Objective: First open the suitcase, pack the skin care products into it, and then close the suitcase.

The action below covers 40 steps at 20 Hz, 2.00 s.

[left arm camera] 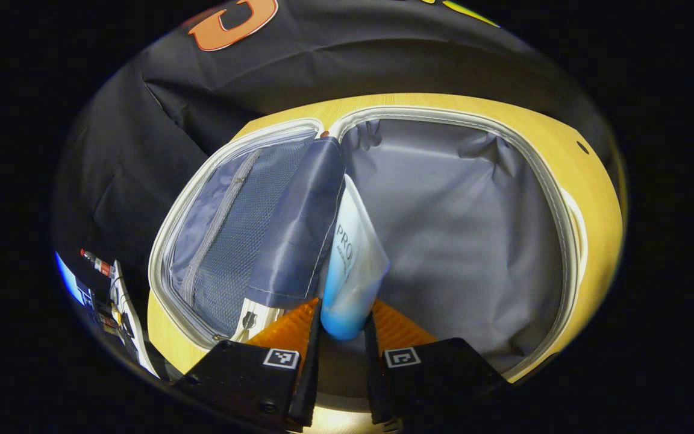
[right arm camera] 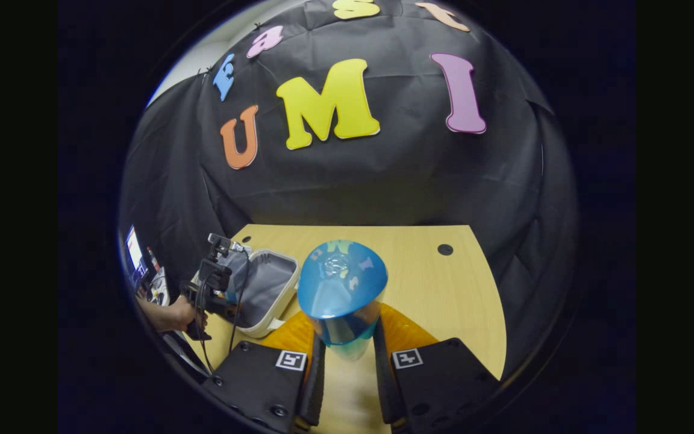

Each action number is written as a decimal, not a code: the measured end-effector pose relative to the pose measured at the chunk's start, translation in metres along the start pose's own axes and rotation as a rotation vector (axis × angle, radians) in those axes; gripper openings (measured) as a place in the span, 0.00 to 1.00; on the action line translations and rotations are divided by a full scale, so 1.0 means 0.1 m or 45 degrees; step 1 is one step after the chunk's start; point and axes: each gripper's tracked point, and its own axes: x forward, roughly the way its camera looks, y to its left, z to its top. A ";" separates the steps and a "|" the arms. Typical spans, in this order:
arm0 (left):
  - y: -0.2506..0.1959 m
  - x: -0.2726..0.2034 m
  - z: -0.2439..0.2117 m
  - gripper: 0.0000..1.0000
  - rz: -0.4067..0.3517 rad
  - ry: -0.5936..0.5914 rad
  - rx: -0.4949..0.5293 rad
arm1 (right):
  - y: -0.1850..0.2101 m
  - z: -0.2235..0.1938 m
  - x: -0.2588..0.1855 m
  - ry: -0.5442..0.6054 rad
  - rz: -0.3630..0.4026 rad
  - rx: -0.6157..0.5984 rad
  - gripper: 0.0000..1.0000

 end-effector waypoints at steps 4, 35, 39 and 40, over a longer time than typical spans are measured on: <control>0.01 0.01 0.02 0.38 0.107 0.096 0.004 | 0.07 0.01 -0.03 0.012 0.016 0.011 0.35; 1.23 -1.54 -0.07 0.97 -0.372 -0.577 -0.397 | 2.67 -0.93 1.96 0.463 0.339 -0.039 0.35; 1.50 -1.49 -0.28 0.97 -0.337 -0.567 -0.409 | 2.71 -1.32 2.22 0.596 0.241 0.028 0.35; 1.56 -1.49 -0.31 0.97 -0.334 -0.567 -0.417 | 2.68 -1.35 2.25 0.614 0.219 0.047 0.35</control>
